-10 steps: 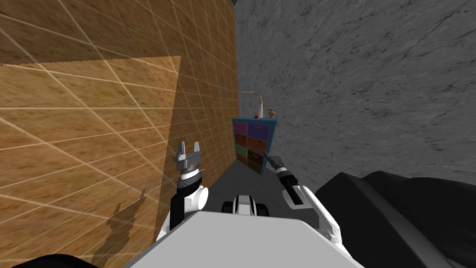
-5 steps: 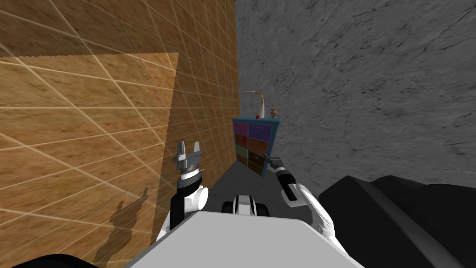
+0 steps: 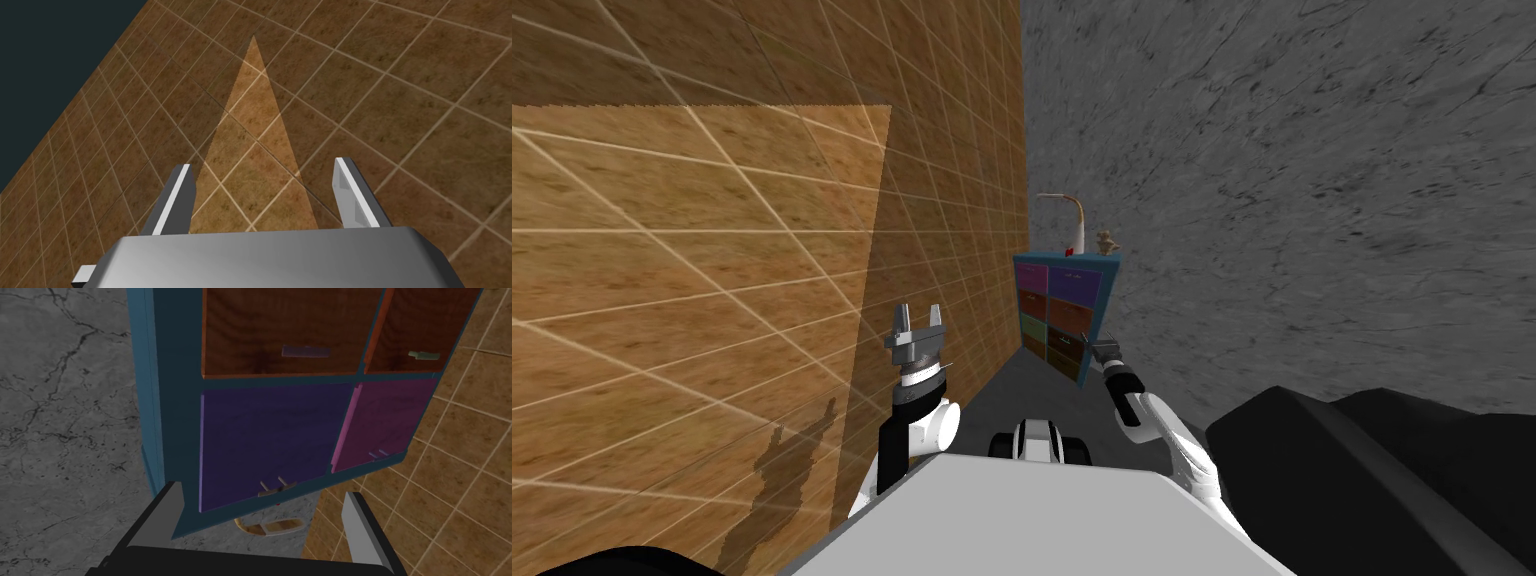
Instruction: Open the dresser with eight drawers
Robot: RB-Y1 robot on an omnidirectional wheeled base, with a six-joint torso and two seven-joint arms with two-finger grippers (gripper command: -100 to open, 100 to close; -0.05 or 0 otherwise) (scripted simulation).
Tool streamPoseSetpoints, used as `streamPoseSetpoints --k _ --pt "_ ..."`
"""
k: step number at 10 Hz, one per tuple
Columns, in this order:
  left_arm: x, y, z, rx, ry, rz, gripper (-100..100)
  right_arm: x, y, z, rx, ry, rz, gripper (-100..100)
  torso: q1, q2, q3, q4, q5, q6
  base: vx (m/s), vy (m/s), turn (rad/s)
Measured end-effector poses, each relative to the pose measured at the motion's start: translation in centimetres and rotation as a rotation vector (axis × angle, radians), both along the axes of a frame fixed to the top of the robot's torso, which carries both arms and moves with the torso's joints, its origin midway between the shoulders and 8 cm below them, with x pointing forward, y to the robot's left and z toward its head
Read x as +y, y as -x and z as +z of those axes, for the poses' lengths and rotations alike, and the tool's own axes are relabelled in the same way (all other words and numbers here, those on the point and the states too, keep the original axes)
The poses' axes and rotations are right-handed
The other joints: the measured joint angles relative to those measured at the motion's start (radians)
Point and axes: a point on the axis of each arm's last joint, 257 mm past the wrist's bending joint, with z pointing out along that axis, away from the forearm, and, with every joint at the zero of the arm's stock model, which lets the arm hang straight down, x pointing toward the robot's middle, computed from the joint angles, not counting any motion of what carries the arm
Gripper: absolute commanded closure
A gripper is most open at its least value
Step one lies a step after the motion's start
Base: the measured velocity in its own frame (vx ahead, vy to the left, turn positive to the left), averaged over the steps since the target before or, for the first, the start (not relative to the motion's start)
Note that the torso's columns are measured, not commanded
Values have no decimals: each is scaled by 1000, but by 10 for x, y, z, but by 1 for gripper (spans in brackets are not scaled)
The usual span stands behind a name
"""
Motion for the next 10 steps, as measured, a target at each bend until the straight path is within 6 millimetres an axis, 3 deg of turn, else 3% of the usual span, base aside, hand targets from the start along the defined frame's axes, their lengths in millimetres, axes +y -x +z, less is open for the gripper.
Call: streamPoseSetpoints --k 10 --pt "0 0 0 0 0 0 0 -36 -6 -39 114 351 -157 -100 0 -1 0 0 0 0 58 11 14"
